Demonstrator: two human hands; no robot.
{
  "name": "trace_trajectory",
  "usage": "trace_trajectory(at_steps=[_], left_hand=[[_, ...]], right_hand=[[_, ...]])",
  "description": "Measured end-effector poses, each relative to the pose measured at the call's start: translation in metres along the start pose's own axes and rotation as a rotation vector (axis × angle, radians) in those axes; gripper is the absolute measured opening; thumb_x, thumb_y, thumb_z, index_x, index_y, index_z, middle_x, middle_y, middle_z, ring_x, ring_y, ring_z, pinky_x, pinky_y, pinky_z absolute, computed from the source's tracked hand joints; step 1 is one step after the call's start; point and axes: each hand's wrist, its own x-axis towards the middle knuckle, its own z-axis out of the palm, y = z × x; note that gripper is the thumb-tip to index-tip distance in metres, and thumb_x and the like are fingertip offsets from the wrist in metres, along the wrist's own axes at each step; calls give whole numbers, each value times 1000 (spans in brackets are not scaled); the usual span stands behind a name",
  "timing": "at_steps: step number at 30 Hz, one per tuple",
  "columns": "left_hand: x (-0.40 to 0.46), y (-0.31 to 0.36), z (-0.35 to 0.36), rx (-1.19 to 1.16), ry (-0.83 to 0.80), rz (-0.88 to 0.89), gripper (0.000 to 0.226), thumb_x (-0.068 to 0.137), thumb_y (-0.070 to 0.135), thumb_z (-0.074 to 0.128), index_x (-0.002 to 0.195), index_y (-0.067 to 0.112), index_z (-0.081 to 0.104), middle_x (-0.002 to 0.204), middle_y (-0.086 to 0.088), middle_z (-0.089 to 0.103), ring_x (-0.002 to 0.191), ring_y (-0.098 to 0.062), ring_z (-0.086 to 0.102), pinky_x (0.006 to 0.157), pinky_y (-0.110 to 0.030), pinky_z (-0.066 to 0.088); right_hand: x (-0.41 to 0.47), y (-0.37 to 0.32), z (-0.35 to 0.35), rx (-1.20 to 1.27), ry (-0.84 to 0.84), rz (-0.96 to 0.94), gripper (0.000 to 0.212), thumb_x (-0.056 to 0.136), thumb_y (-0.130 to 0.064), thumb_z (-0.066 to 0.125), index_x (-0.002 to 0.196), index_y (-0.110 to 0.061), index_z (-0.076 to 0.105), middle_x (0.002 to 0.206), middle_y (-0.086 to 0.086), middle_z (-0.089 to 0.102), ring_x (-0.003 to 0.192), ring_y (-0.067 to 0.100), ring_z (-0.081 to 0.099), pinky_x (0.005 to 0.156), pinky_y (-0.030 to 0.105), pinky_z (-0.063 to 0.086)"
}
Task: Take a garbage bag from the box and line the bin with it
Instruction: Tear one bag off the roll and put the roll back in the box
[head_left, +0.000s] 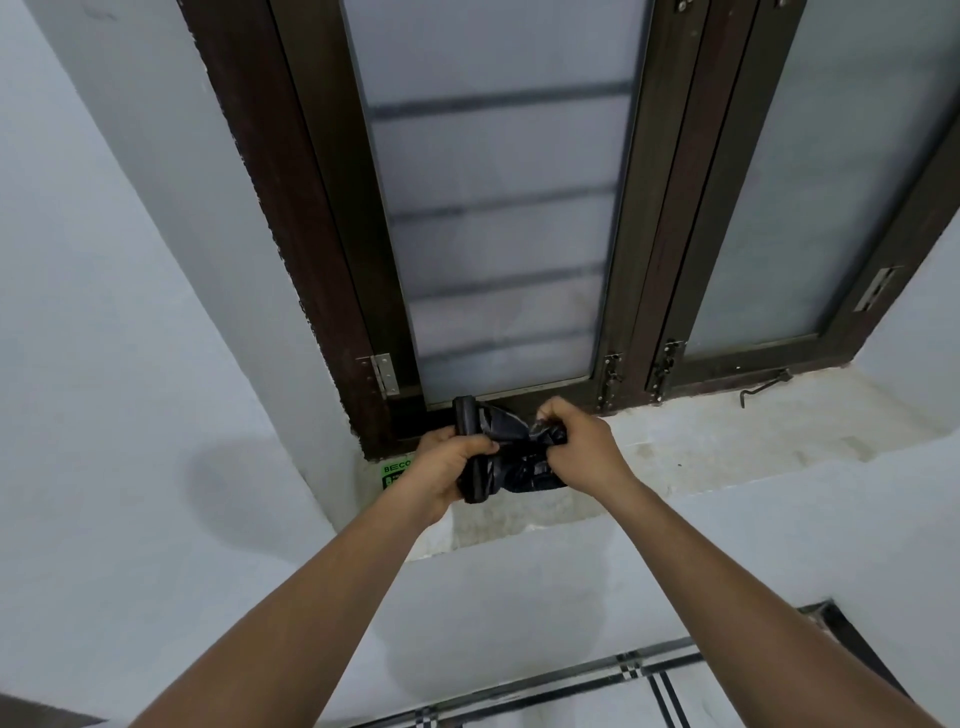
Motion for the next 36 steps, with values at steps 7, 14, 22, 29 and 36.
trace_trajectory(at_steps=[7,14,22,29,36], left_hand=[[-5,3,0,-42,-16,-27,30,87,12,59,117,7,64,107,-20,70,94,-35,68,81,-45,58],[-3,1,1,-42,-56,4,36,87,6,71,123,5,64,112,-22,75,99,-35,75,81,-44,63],[-1,-1,1,-8,-1,4,29,90,8,61,119,6,65,110,-19,73,97,-33,71,80,-46,62],[-2,2,5,-89,10,-74,44,77,24,49,116,8,60,109,-22,67,99,-40,64,93,-53,55],[3,-3,3,-34,-65,23,34,88,13,74,121,10,65,108,-17,76,96,-32,75,84,-44,62]], right_hand=[[2,-5,-5,29,-50,135,25,79,-2,56,73,-21,71,79,1,70,79,22,63,60,25,45],[6,-4,3,-76,191,91,41,71,-53,82,74,-20,58,67,-10,63,66,10,59,52,24,39],[11,-1,3,-85,111,41,45,75,10,55,93,-24,80,102,3,62,91,24,62,83,27,52],[7,-9,1,25,-71,73,45,78,6,48,81,-24,81,91,-5,74,84,13,64,62,10,45],[9,-12,3,55,61,70,25,77,-25,82,71,-21,58,63,-5,66,57,10,69,50,23,52]])
